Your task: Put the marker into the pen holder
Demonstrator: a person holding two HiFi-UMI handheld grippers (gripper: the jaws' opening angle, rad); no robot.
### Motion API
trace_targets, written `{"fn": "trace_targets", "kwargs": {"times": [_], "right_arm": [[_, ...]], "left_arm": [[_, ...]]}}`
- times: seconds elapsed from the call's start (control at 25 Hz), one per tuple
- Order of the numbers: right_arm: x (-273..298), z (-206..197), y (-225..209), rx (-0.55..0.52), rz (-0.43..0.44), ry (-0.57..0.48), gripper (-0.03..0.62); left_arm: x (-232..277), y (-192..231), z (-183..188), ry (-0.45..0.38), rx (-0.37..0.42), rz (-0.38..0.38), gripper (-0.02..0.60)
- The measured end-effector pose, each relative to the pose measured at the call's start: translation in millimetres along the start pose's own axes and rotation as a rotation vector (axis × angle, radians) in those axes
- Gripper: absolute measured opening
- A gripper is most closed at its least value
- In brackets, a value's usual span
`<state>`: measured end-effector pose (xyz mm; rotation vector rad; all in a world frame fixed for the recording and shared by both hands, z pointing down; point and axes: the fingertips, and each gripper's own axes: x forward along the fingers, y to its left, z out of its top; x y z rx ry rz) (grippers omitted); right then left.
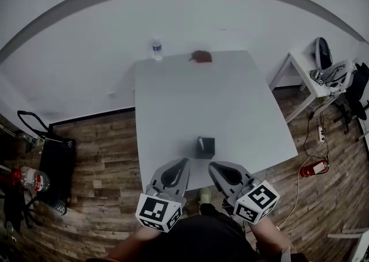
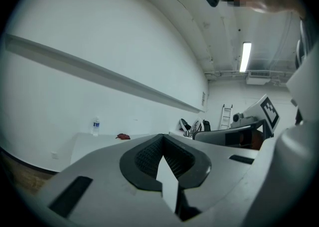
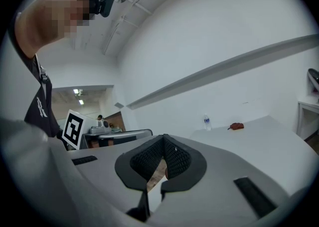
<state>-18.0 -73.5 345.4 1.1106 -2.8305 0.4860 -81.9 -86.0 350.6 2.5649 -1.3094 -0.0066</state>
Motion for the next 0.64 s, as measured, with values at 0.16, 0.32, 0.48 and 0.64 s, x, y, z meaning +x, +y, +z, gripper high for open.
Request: {"fn": "trace_targets", "kwargs": {"times": [0.16,0.32,0.48,0.64], "right_arm": [[-5,-1,5,-0.006,-0.013,0.001,0.014],[-8,3,7,-0.012,-0.022,-0.003,0.014],[-8,5,6,-0.019,-0.03,-0.007,0.014],[-12,-1,7,-0.011,-0.038,-0.001,0.014]], "left_arm": [[-4,-4,0,-0.005,0.006,-0.01,0.006],[-5,-6,3,-0.015,0.007,-0.015,0.006],[-4,-6,5,-0.023,0.011,-0.022,0.006],[-5,-8,-1,-0.009,0.006,-0.023,0.006]]}}
